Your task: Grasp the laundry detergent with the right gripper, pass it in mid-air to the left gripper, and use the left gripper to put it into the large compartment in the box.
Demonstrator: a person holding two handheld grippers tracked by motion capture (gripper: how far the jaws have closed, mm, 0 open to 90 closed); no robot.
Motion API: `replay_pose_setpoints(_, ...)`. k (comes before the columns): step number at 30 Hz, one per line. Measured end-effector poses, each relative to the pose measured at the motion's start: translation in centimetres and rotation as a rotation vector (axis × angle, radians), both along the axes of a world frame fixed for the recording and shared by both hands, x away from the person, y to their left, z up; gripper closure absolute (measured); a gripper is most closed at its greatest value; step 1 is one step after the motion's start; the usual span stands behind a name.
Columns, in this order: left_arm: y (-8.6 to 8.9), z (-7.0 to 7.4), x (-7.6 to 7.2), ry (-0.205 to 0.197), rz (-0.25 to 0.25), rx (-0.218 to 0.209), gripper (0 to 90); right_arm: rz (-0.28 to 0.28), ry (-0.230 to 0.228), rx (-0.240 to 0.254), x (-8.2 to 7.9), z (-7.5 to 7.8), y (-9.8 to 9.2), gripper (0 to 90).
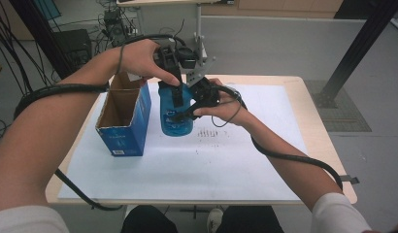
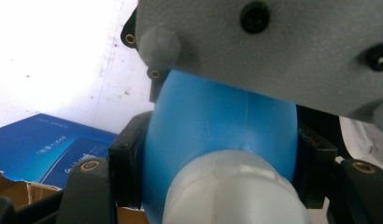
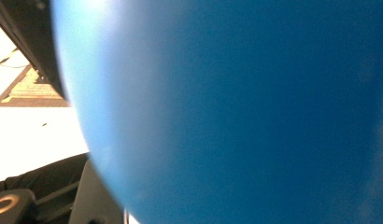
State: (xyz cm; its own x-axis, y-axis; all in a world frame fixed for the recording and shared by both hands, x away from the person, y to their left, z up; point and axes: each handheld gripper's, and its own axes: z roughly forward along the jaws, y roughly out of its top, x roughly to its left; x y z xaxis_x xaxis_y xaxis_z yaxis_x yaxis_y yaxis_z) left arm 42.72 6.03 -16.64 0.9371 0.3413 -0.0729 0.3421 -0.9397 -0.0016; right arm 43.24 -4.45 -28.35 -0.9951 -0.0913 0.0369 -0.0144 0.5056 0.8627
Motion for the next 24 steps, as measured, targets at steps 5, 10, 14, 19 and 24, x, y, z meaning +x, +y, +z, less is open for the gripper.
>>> replay_pose_setpoints(5, 0.0, 0.03, 0.04, -0.002, 0.0, -0.002, 35.3, 0.002, -0.001, 0.002, 0.07, 0.04, -0.01, 41.7)
replay_pose_setpoints(10, 0.03, 0.02, 0.06, 0.001, 0.001, -0.001, 35.4, 0.004, 0.001, 0.007, 0.09, 0.01, 0.02, 41.6)
replay_pose_setpoints(14, 0.05, -0.08, 0.05, 0.002, 0.003, -0.003, 35.4, 0.005, 0.004, 0.006, 0.06, -0.04, 0.03, 41.6)
replay_pose_setpoints(19, 0.04, -0.11, -0.01, 0.001, 0.005, -0.001, 35.4, 0.005, 0.005, 0.007, 0.05, -0.09, 0.02, 41.1)
replay_pose_setpoints(24, -0.05, -0.12, -0.06, 0.003, 0.003, 0.0, 35.4, 0.009, 0.021, 0.014, 0.01, -0.1, -0.02, 39.7)
